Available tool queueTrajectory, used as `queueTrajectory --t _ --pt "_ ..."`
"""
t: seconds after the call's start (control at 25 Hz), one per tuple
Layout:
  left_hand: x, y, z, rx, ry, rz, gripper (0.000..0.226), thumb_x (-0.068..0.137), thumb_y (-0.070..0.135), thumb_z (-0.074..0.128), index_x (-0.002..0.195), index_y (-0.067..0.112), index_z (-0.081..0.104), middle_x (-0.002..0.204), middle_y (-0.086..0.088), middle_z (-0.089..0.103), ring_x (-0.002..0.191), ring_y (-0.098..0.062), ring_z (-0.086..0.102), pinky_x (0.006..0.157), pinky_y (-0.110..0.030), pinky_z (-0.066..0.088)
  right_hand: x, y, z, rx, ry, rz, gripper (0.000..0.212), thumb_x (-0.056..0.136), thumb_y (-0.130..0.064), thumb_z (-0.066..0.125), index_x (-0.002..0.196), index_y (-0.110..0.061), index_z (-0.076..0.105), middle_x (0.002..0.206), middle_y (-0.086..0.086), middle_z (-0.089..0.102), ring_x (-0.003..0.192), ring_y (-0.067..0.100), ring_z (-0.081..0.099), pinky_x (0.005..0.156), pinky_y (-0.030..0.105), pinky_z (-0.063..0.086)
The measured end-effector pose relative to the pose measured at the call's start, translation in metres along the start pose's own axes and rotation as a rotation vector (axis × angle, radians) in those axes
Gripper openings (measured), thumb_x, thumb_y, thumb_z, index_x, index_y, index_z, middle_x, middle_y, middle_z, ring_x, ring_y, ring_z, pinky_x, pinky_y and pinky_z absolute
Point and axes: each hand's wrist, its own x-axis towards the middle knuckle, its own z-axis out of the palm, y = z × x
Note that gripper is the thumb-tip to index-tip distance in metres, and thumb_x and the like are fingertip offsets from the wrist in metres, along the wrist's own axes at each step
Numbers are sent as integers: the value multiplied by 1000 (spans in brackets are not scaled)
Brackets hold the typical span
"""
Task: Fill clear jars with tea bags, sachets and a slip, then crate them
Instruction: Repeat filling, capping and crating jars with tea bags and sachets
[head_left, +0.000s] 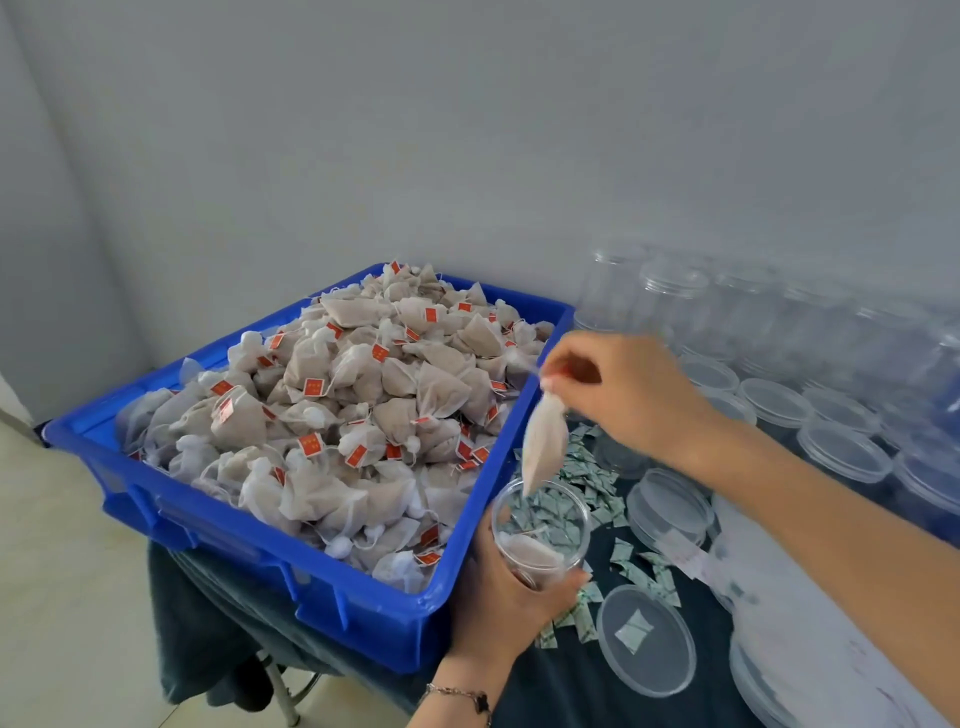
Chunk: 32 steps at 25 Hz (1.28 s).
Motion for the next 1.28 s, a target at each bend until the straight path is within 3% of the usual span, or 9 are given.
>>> queueTrajectory --t 0.08,0.16,0.32,0.52,0.64,0.76,0.92,1.12,1.28 --pt "0 0 0 11 13 1 95 49 65 78 130 46 31 131 7 50 124 -10 48 104 -34 42 -15 -3 10 -107 -333 43 12 87 -36 62 88 -25 67 81 -15 65 74 0 59 72 24 51" --pt "1 -1 0 -1 -1 -7 101 49 65 77 136 34 34 134 4 49 126 -12 47 105 -39 43 -19 -3 25 -191 -460 71 20 90 -42 56 93 -25 68 87 -12 66 81 6 61 75 31 51" --pt "0 1 -2 9 -1 -8 101 47 59 77 135 35 34 134 11 48 125 -2 45 106 -34 41 14 -9 54 -93 -308 63 21 96 -30 48 107 -23 65 100 -5 68 81 7 60 72 27 49" --pt "5 6 -5 39 -6 88 91 55 55 76 130 56 24 128 41 39 119 23 34 102 -4 27 63 -19 120 -87 -378 13 29 97 -22 45 124 -19 56 120 4 58 99 19 59 86 39 51" --pt "4 9 -4 4 -103 -62 102 53 66 70 138 45 18 142 21 39 130 5 36 108 -15 27 71 -18 150 -173 -418 7 29 94 -12 49 123 -17 55 121 7 51 106 25 55 89 42 50" --pt "5 6 -3 -6 -123 -37 104 50 85 61 136 43 19 140 17 37 133 2 33 109 -8 19 74 -10 148 -227 -281 11 18 95 -6 46 105 -11 59 105 7 60 96 24 59 84 40 51" --pt "3 0 -6 0 -41 18 108 51 58 79 143 22 35 142 8 42 133 -3 37 110 -27 35 70 -2 100 46 -61 101 12 97 -21 50 97 -15 60 85 -7 60 79 9 58 78 33 52" --pt "0 0 -5 0 -10 3 106 50 59 78 139 18 39 137 3 47 129 -10 43 108 -38 39 30 4 28 340 111 103 18 93 -15 57 83 -29 55 82 -10 66 77 13 66 66 31 57" --pt "3 -4 0 7 0 -22 105 47 62 80 135 19 42 132 0 52 124 -20 51 100 -46 45 -14 7 18 531 -41 171 15 91 -10 60 84 -23 60 83 -2 69 77 11 68 61 24 57"
